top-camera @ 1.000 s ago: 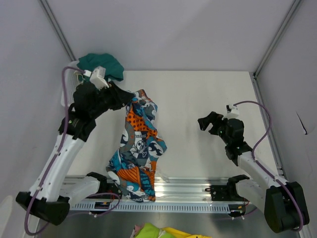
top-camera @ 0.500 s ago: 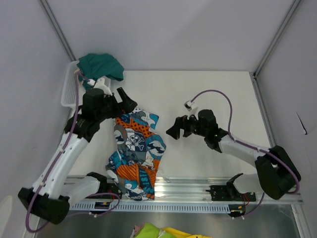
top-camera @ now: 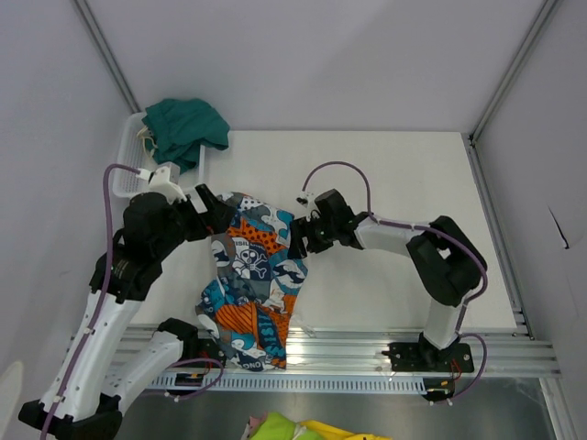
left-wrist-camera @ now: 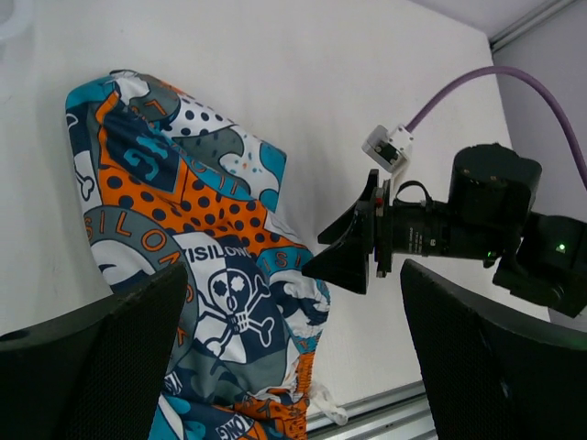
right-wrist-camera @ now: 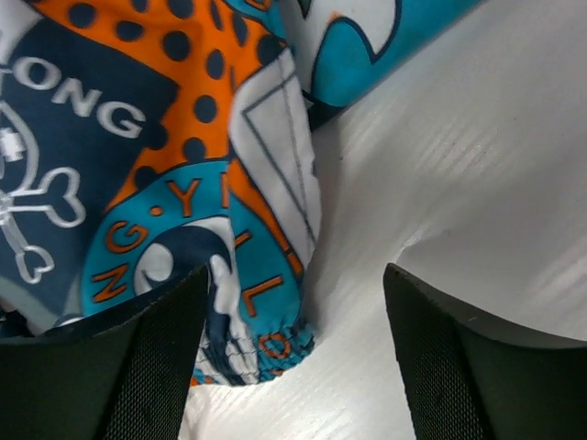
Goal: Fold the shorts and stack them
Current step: Move the shorts to the center of the board, then flatten the shorts out
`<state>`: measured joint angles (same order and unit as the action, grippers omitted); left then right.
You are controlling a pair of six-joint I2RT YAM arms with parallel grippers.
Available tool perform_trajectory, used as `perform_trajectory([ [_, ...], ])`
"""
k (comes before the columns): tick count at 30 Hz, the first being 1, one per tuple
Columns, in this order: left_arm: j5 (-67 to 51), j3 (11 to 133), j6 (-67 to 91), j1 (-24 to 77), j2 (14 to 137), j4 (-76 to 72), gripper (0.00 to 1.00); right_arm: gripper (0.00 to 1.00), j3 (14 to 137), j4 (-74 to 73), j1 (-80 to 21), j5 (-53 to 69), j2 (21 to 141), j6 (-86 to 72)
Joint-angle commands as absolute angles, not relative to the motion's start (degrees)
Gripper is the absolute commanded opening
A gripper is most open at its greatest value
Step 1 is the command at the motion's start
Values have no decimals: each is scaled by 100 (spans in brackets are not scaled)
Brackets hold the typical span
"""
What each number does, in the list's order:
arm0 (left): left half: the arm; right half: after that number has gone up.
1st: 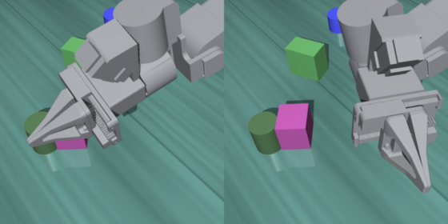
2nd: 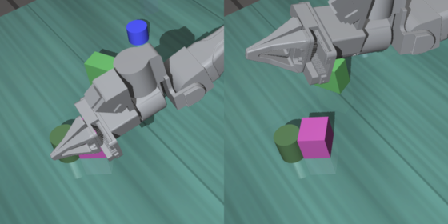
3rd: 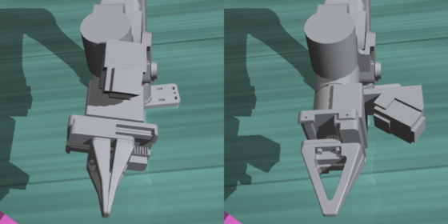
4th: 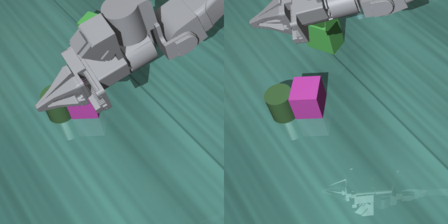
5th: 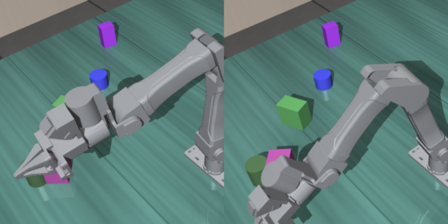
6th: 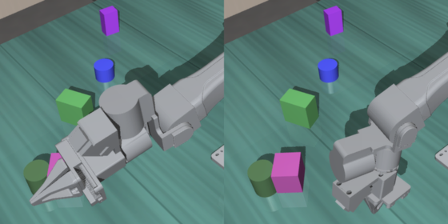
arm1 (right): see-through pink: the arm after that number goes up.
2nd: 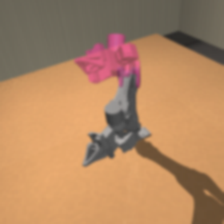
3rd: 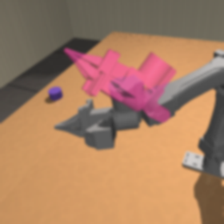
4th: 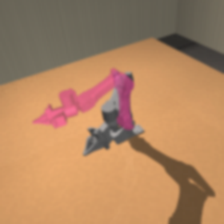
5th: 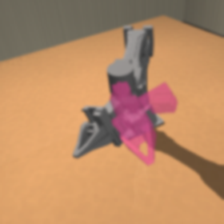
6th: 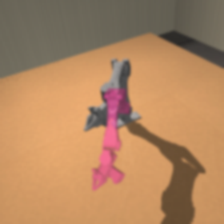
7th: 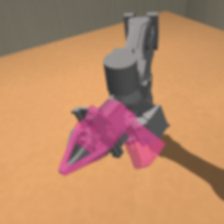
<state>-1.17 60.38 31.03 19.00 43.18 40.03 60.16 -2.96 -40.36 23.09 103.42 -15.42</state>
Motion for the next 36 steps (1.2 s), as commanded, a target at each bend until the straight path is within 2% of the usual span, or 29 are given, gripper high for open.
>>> perform_trajectory([
  [1, -175, 5959, 2944, 1942, 4351, 4166, 99, 78, 6503, -1045, -4113, 2522, 10704, -1345],
  [5, -185, 5898, 2892, 1942, 4263, 4227, 99, 67, 6574, -1178, -4227, 2663, 10863, -1257],
  [6, -158, 5915, 2883, 1942, 4237, 4245, 99, 54, 6600, -1239, -4236, 2707, 10898, -1213],
  [8, -106, 5906, 2865, 1942, 4175, 4289, 99, 42, 6627, -1283, -4280, 2856, 10934, -1178],
  [9, -97, 5898, 2865, 1942, 4157, 4289, 99, 30, 6627, -1266, -4289, 2935, 10934, -1160],
  [11, -114, 5889, 2839, 1942, 4114, 4315, 99, 15, 6514, -1152, -4280, 3295, 10837, -1116],
  [12, -106, 5880, 2830, 1942, 4105, 4324, 99, 0, 6452, -1090, -4263, 3348, 10759, -1125],
  [17, -88, 5862, 2734, 1942, 4113, 4421, 99, 0, 6021, -1045, -3772, 3419, 9889, -1441],
  [19, -97, 5827, 2707, 1942, 4122, 4438, 99, 0, 5880, -1291, -3228, 3218, 9547, -1625],
  [24, -210, 5740, 2716, 1942, 4140, 4412, 99, 0, 6002, -2863, -1716, 2032, 8062, -2249],
  [26, -473, 5669, 2699, 1942, 4140, 4246, 99, 0, 6449, -3503, -1336, 1777, 7396, -2303],
  [30, -1221, 5476, 2628, 1986, 4148, 3859, 99, 0, 7793, -4601, -2352, 1012, 7127, -2461],
  [32, -1257, 5458, 2593, 2083, 4131, 3788, 99, 0, 8425, -4920, -3394, 537, 7233, -2811],
  [36, -1275, 5405, 2584, 2118, 3929, 3683, 99, 0, 8560, -4177, -4832, 623, 7654, -3365],
])
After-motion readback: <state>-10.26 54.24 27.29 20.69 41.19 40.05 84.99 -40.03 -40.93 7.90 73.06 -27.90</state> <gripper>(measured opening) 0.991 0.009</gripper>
